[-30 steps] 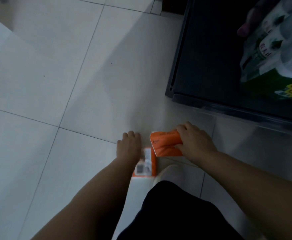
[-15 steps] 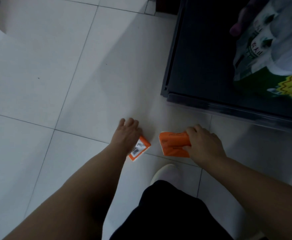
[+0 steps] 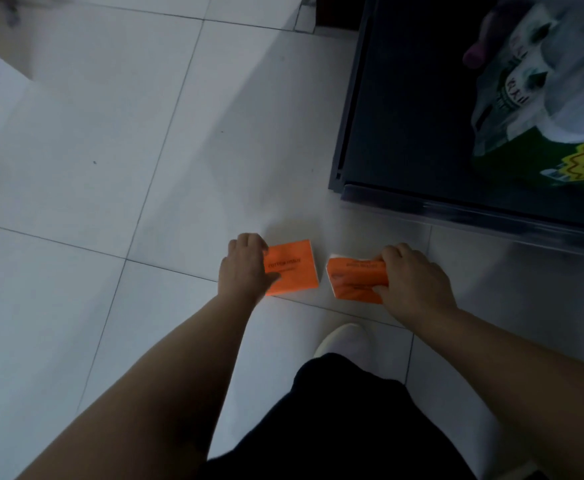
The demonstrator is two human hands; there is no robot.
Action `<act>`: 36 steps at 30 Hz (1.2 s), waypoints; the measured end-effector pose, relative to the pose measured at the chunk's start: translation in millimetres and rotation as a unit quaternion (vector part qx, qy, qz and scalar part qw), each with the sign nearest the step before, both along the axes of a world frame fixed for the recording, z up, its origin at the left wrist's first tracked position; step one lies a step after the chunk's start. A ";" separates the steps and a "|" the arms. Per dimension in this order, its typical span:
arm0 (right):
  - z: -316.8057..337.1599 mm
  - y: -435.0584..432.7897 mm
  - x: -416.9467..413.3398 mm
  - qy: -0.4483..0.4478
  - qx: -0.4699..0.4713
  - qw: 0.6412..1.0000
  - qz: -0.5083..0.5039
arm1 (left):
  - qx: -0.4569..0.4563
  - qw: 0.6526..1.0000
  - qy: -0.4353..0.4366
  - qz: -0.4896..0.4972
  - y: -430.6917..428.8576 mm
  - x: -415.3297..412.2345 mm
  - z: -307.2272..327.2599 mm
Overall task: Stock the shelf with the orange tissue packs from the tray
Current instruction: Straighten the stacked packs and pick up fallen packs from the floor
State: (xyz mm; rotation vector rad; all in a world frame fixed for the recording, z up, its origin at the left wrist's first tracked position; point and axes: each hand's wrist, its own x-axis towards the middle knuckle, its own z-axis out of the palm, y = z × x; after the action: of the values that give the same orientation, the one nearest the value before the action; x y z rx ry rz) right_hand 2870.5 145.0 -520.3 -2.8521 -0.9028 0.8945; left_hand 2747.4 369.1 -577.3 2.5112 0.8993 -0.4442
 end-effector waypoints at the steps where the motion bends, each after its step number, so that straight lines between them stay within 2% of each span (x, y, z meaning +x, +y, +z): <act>1: -0.2 0.0 -0.3 0.003 0.003 1.000 0.001 | -0.008 0.999 0.007 0.034 0.0 4.7 -1.4; 3: -0.2 -1.3 -0.9 0.009 0.014 1.000 0.001 | -0.016 0.997 0.064 0.045 -0.3 11.9 -5.0; 5: 0.6 -4.5 -0.5 0.013 0.020 1.000 -0.003 | 0.010 0.992 0.128 0.002 -2.7 14.8 -10.8; 9: 0.3 -13.2 4.3 0.014 0.013 1.000 0.005 | 0.083 0.981 0.166 -0.049 -9.5 14.5 -16.2; 12: -0.4 -17.7 8.6 0.013 0.020 1.000 -0.006 | 0.059 0.992 0.105 -0.040 -14.8 11.7 -14.1; 16: 7.2 -22.0 5.9 -0.009 0.042 0.999 -0.024 | -0.086 0.996 -0.016 0.035 -20.1 7.8 0.6; 19: 21.9 -32.0 2.4 -0.014 0.058 0.998 -0.036 | -0.106 0.990 -0.077 0.052 -24.2 5.9 21.5; 22: 47.0 -47.4 0.4 -0.031 0.076 0.995 -0.051 | -0.105 0.990 -0.087 0.035 -28.1 10.3 49.0; 30: 138.1 -88.5 -7.3 -0.058 0.163 0.977 -0.123 | -0.169 0.970 -0.172 0.031 -56.0 46.0 170.1; 36: 211.5 -110.9 -24.2 -0.140 0.198 0.963 -0.116 | -0.172 0.955 -0.235 -0.063 -85.0 58.9 278.6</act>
State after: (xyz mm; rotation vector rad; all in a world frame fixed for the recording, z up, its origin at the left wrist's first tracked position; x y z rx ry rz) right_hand 2846.3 34.1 -308.8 -2.6854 -0.6517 0.2528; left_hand 2806.4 284.1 -298.7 2.2109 0.4349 -0.0249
